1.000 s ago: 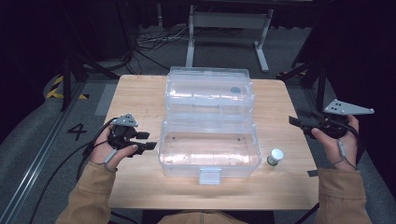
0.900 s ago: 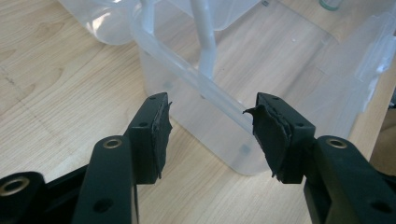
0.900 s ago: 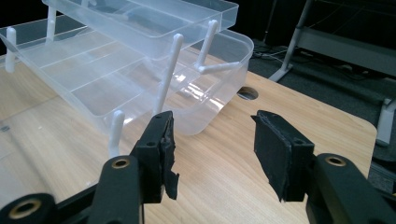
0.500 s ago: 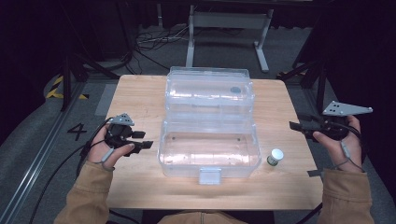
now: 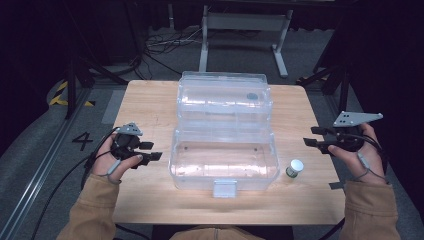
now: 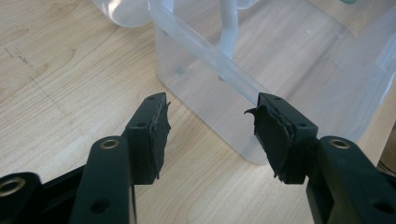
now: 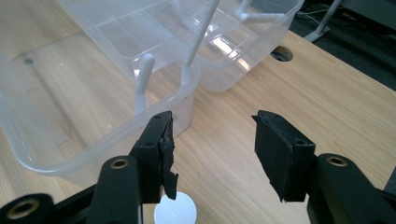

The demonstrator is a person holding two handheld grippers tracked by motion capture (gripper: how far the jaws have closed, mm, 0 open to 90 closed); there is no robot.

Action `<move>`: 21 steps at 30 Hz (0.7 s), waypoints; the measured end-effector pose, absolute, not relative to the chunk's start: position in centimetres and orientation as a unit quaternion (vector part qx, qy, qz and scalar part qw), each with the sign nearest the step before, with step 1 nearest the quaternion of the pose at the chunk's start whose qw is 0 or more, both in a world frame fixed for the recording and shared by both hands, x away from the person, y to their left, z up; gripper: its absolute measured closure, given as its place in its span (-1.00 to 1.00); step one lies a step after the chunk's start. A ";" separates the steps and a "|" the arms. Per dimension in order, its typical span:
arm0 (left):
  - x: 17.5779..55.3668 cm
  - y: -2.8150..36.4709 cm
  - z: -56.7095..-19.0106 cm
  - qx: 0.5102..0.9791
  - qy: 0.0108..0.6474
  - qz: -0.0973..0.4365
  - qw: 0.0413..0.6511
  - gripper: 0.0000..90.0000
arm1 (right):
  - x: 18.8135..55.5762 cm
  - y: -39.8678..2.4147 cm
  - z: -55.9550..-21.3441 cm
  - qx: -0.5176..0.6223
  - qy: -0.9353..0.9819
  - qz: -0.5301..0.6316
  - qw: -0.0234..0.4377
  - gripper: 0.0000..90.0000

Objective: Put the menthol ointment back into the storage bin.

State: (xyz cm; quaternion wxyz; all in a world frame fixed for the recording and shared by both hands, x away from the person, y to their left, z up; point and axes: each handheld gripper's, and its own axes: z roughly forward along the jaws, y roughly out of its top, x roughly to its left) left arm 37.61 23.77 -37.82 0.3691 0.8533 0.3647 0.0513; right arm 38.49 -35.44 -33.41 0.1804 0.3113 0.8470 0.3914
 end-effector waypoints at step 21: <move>37.5 23.9 -38.1 0.854 0.371 0.047 0.361 0.00 | 39.0 -33.7 -34.7 0.285 0.892 0.324 0.135 0.07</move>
